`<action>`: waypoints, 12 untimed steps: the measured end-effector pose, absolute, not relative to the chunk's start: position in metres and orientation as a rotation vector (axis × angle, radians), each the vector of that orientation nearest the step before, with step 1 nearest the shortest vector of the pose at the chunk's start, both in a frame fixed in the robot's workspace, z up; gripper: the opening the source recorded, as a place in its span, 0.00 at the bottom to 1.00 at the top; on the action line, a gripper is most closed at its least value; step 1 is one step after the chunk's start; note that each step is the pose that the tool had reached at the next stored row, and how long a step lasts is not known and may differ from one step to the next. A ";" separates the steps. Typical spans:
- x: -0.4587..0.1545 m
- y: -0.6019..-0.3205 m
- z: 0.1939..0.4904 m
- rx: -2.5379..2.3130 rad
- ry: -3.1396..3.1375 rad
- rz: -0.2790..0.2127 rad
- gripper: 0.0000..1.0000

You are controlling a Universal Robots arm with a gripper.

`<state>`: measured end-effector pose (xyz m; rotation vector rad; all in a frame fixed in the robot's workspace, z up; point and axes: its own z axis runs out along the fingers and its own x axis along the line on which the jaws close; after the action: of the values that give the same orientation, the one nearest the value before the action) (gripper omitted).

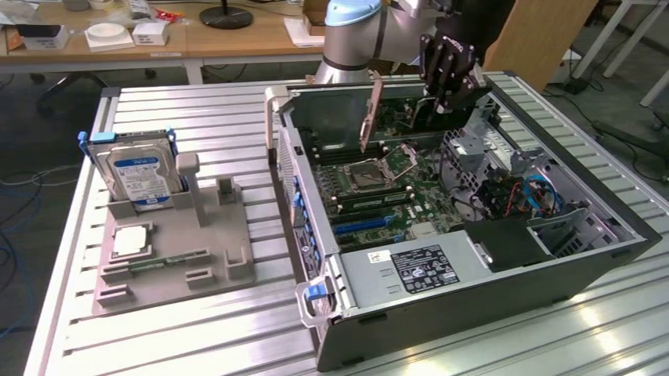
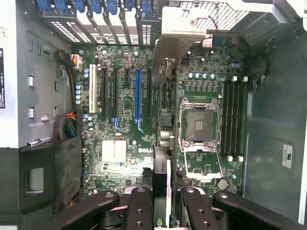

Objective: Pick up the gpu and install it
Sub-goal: 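Insert the gpu into the slot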

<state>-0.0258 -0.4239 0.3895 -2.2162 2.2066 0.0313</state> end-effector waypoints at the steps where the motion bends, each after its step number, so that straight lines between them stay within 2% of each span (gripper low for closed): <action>1: -0.026 -0.424 0.388 -2.216 2.206 0.031 0.27; 12: -0.033 -0.424 0.372 -2.216 2.207 0.031 0.27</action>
<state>-0.0335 -0.4239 0.3716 -2.2162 2.2069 0.0311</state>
